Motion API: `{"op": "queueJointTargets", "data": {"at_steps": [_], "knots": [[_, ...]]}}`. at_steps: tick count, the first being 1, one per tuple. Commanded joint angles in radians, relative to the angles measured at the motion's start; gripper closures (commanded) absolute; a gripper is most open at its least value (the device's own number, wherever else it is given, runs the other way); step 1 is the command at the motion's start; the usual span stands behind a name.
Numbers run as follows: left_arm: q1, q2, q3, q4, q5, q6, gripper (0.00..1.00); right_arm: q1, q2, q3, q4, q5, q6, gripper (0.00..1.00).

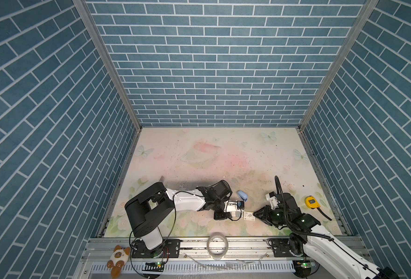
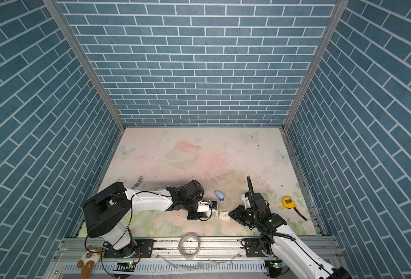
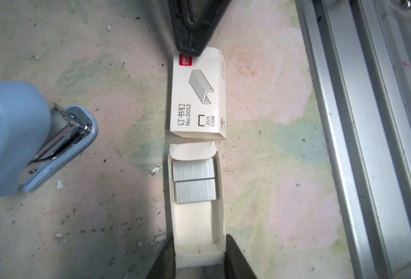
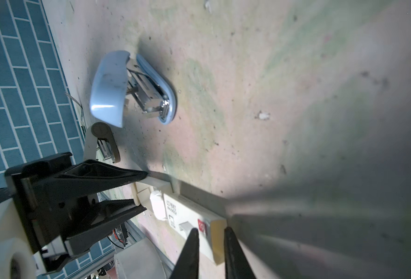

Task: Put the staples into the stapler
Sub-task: 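Pull the staple box's inner tray out with the left gripper while the right rises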

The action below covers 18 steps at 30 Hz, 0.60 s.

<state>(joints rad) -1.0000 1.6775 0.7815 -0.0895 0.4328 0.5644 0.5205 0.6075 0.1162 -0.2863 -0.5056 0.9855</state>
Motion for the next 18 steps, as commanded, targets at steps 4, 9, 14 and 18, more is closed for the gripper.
{"op": "queueJointTargets", "data": {"at_steps": [4,9,14,18], "knots": [[0.001,0.035,-0.014,-0.078,-0.03,-0.006,0.62,-0.004,-0.046,0.037,-0.061,0.015,-0.03,0.75],[0.001,0.03,-0.019,-0.071,-0.029,-0.006,0.57,-0.004,-0.045,0.065,-0.107,0.022,-0.053,0.7],[0.001,0.027,-0.021,-0.066,-0.031,-0.008,0.51,-0.004,-0.051,0.093,-0.139,0.033,-0.073,0.69],[0.0,0.014,-0.027,-0.061,-0.031,-0.01,0.45,-0.004,-0.049,0.106,-0.154,0.051,-0.083,0.68]]}}
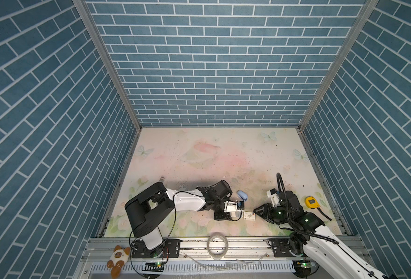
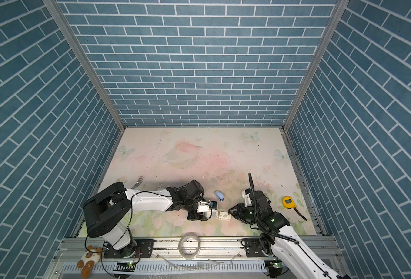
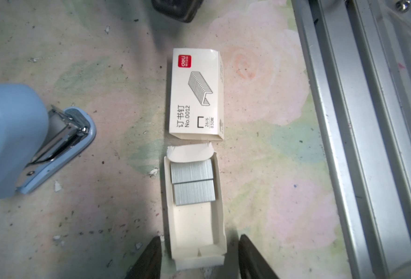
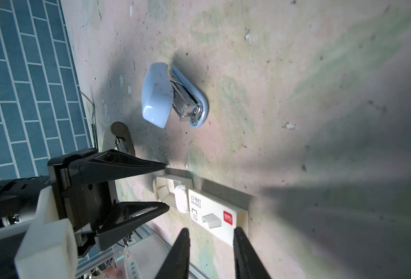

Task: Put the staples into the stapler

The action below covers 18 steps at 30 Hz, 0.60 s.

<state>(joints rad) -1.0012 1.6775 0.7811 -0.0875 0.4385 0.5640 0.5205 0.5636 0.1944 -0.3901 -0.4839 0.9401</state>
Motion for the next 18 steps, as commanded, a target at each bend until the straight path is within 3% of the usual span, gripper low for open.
{"op": "queueJointTargets", "data": {"at_steps": [1,18], "knots": [[0.002,0.007,-0.026,-0.065,-0.036,-0.009,0.45,-0.004,-0.004,0.031,-0.054,0.034,-0.04,0.67],[0.008,-0.081,0.051,-0.226,-0.067,0.07,0.34,-0.017,0.011,0.141,-0.127,0.124,-0.137,0.62]]}}
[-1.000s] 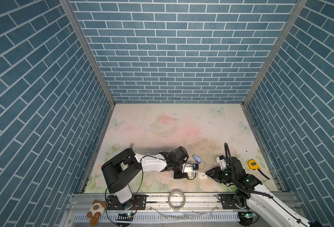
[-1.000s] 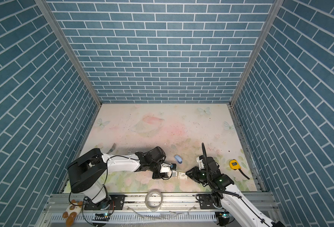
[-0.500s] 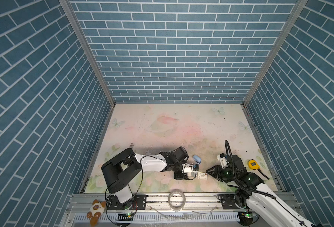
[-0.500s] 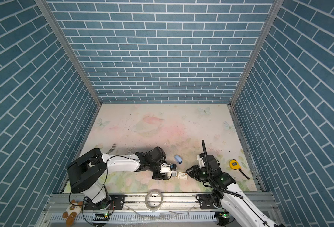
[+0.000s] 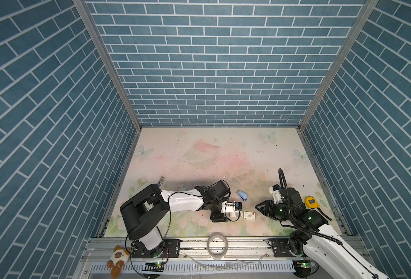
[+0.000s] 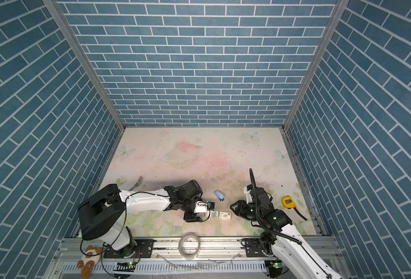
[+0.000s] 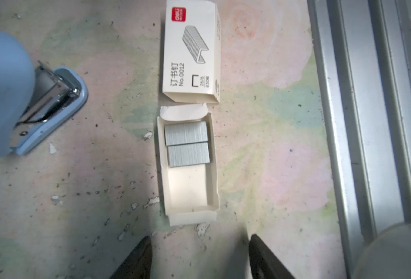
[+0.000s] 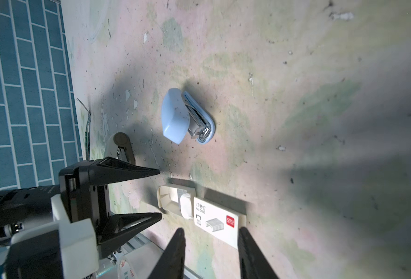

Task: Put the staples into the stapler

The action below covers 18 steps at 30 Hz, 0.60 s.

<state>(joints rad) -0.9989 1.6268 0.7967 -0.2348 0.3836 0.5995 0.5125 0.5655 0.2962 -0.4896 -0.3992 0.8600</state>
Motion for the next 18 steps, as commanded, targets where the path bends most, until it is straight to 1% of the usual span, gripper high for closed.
{"op": "queueJointTargets", "data": {"at_steps": [1,6,10,12,14,16,18], "knots": [[0.009,-0.039,0.044,-0.09,-0.015,0.038,0.34,-0.012,0.019,0.05,-0.027,0.042,-0.064,0.61],[0.017,-0.075,0.105,-0.169,0.005,0.037,0.31,-0.028,0.057,0.095,-0.052,0.047,-0.09,0.59],[0.018,-0.09,0.165,-0.234,0.015,0.036,0.3,-0.048,0.056,0.116,-0.064,0.068,-0.104,0.58],[0.02,-0.086,0.216,-0.271,0.016,0.046,0.28,-0.065,0.052,0.112,-0.069,0.093,-0.098,0.57],[0.022,-0.075,0.271,-0.308,0.01,0.068,0.23,-0.091,0.053,0.112,-0.082,0.11,-0.092,0.56],[0.026,-0.056,0.334,-0.334,-0.008,0.092,0.21,-0.122,0.053,0.113,-0.081,0.092,-0.091,0.55],[0.045,-0.035,0.374,-0.334,-0.007,0.11,0.21,-0.14,0.053,0.116,-0.068,0.059,-0.095,0.54]]}}
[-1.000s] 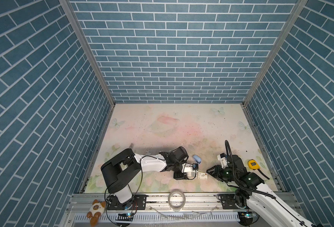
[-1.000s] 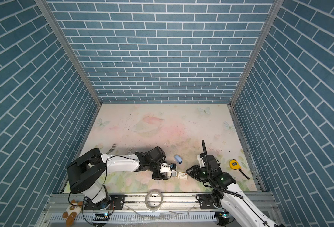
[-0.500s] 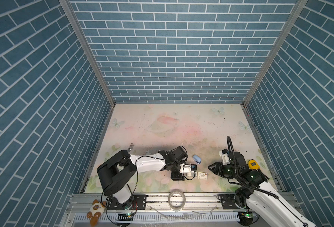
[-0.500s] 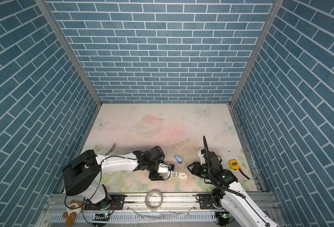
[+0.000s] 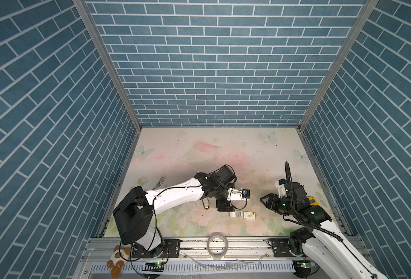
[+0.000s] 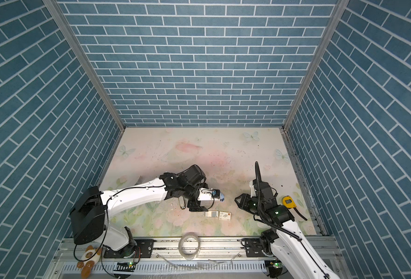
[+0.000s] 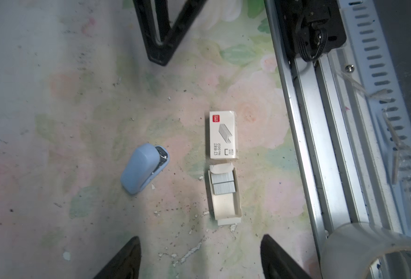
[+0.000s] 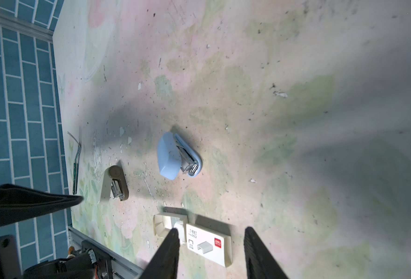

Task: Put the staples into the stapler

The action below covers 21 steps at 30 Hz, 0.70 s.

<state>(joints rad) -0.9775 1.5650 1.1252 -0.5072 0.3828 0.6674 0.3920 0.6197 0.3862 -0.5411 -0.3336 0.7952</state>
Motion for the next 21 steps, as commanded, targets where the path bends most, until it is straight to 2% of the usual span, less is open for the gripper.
{"op": "queueJointTargets", "data": {"at_steps": [1,5,9,11,12,16,19,21], "knots": [[0.042,0.036,0.056,-0.047,0.009,0.051,0.21,-0.025,-0.003,0.029,-0.012,-0.023,-0.033,0.54],[0.126,0.076,0.075,-0.026,0.171,0.137,0.21,-0.033,-0.001,0.014,0.007,-0.109,-0.034,0.54],[0.134,0.183,0.238,-0.199,0.141,0.172,0.21,-0.033,0.003,-0.005,0.029,-0.265,-0.029,0.56],[0.14,0.248,0.337,-0.32,0.137,0.209,0.28,-0.033,0.009,-0.014,0.066,-0.344,-0.008,0.57],[0.151,0.264,0.355,-0.348,0.157,0.228,0.28,-0.033,0.015,0.003,0.053,-0.365,-0.014,0.59],[0.195,0.25,0.339,-0.301,0.222,0.165,0.27,-0.023,-0.006,0.071,-0.043,-0.353,-0.03,0.6],[0.239,0.166,0.304,-0.282,0.264,0.103,0.26,0.007,-0.05,0.12,-0.142,-0.273,-0.058,0.6],[0.261,0.089,0.278,-0.25,0.222,0.056,0.24,0.025,-0.065,0.128,-0.17,-0.219,-0.064,0.6]]}}
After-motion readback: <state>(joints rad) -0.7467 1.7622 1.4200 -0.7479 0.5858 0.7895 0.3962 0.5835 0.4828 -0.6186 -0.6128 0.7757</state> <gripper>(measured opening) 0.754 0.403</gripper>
